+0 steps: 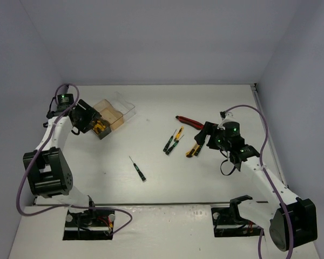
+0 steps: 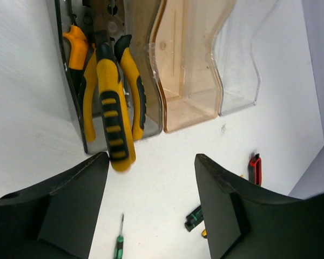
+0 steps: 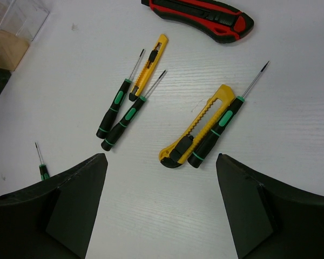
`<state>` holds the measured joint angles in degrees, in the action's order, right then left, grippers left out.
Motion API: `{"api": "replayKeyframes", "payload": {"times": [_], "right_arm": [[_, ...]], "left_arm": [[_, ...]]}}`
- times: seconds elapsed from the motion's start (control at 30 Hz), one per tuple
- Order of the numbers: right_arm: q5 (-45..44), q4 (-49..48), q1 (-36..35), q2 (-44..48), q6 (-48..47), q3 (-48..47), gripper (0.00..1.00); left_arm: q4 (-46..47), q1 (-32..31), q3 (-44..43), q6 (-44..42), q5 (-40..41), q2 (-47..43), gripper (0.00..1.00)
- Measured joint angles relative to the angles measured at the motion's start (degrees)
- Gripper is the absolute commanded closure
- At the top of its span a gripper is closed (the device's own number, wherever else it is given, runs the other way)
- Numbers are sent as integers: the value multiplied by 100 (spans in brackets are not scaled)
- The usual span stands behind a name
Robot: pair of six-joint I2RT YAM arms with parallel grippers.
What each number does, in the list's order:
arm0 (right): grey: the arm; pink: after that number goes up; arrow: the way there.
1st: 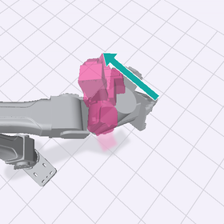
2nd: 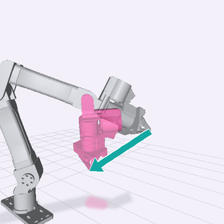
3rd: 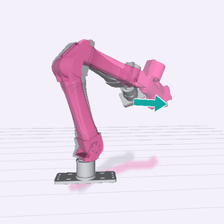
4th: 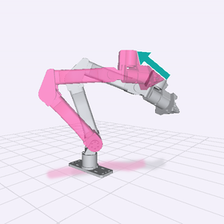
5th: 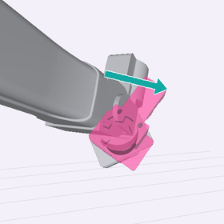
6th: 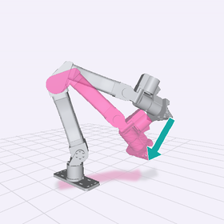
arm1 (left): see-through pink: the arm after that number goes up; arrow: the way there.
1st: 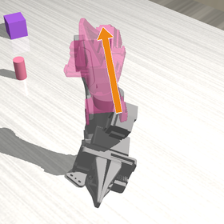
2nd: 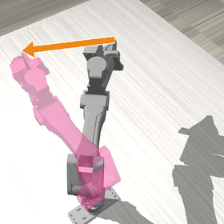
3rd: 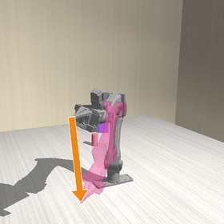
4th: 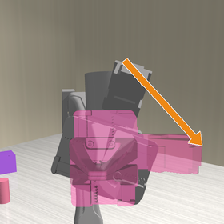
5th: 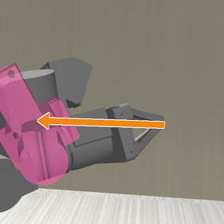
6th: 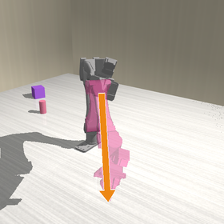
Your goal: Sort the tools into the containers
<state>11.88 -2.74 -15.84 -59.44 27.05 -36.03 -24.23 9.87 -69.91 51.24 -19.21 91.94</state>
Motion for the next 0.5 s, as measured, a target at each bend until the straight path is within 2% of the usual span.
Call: {"api": "replayKeyframes", "payload": {"times": [0.03, 0.37, 0.5], "right_arm": [[3, 0, 0, 3, -23, 0, 21], [177, 0, -87, -55, -393, 0, 24], [60, 13, -585, -295, -589, -13, 26]], "left_arm": [[-111, 0, -18, -71, 47, -159, 30], [-1108, -36, -429, -1103, 661, -1376, 28], [-1494, -672, -333, -1395, 1028, -1709, 29]]}}
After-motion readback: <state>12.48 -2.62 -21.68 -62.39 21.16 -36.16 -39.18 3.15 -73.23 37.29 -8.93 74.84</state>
